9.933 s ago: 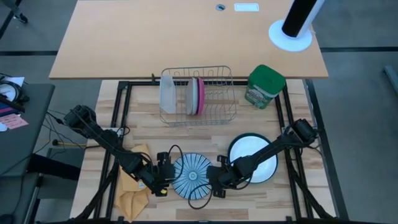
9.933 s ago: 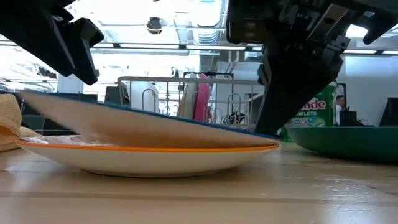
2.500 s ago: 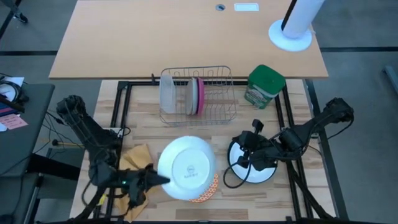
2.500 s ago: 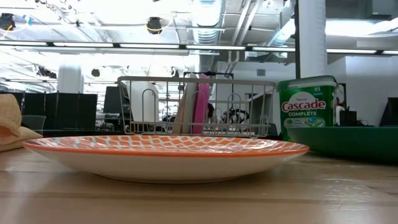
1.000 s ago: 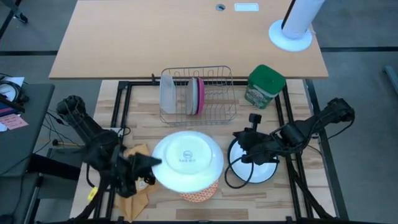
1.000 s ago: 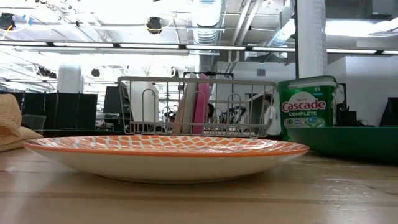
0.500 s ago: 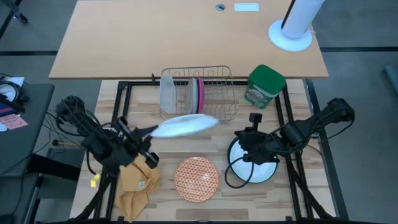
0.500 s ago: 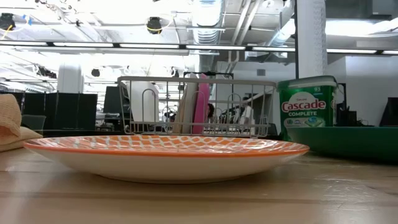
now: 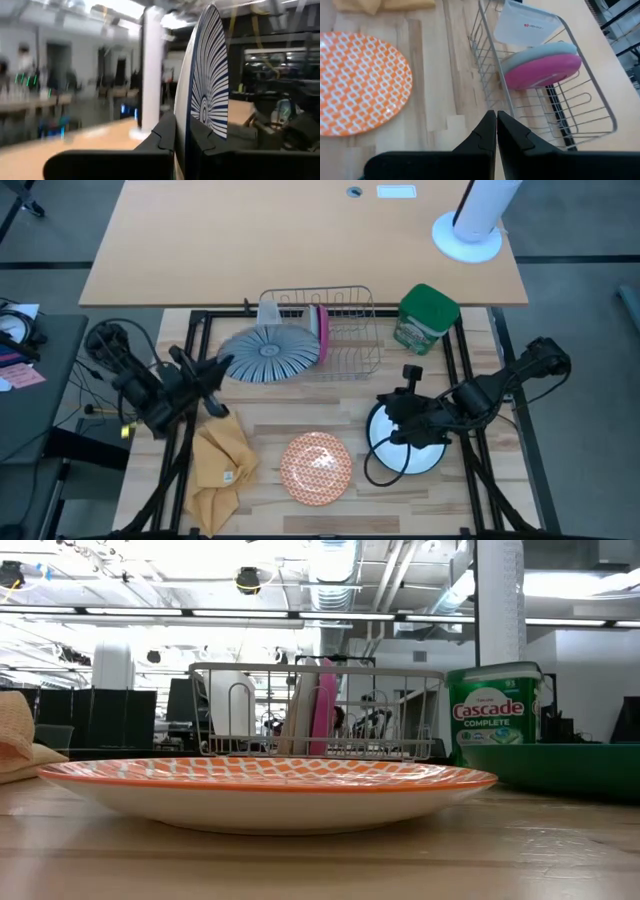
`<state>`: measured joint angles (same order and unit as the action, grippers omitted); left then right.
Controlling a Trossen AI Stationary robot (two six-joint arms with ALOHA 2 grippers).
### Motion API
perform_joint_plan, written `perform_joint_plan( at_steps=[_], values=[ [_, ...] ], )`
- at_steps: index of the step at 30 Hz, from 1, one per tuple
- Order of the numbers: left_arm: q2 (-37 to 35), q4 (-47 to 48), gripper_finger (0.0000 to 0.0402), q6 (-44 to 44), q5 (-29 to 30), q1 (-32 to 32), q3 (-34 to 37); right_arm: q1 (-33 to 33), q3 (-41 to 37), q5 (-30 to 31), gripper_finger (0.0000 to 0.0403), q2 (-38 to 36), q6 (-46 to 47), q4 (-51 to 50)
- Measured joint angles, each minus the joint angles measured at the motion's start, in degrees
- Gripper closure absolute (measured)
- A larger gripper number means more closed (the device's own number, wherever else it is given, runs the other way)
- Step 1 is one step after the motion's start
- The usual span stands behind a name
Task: Sort dishes
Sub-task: Put the blue patterned plate into the dish rack
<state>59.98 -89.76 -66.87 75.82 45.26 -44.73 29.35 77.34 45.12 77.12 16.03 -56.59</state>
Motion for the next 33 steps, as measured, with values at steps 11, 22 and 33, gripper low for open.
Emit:
perform_joint_plan(
  at_steps=[11, 22, 33],
  values=[
    [-8.8, 1.46, 0.0401, 10.56, 0.7, 2.45, 7.63, -0.05, 1.55, -0.2, 0.0384, -0.04, -5.08, 22.22],
    [-8.74, 5.69, 0.0401, 15.22, -5.2, 7.04, 7.69, 4.13, 2.64, -0.25, 0.0384, 0.01, -6.56, 29.36],
    [-8.73, 7.42, 0.0401, 17.66, -8.41, 7.66, 7.69, 7.89, 2.67, -0.27, 0.0384, -0.02, -14.67, 40.16]
  ],
)
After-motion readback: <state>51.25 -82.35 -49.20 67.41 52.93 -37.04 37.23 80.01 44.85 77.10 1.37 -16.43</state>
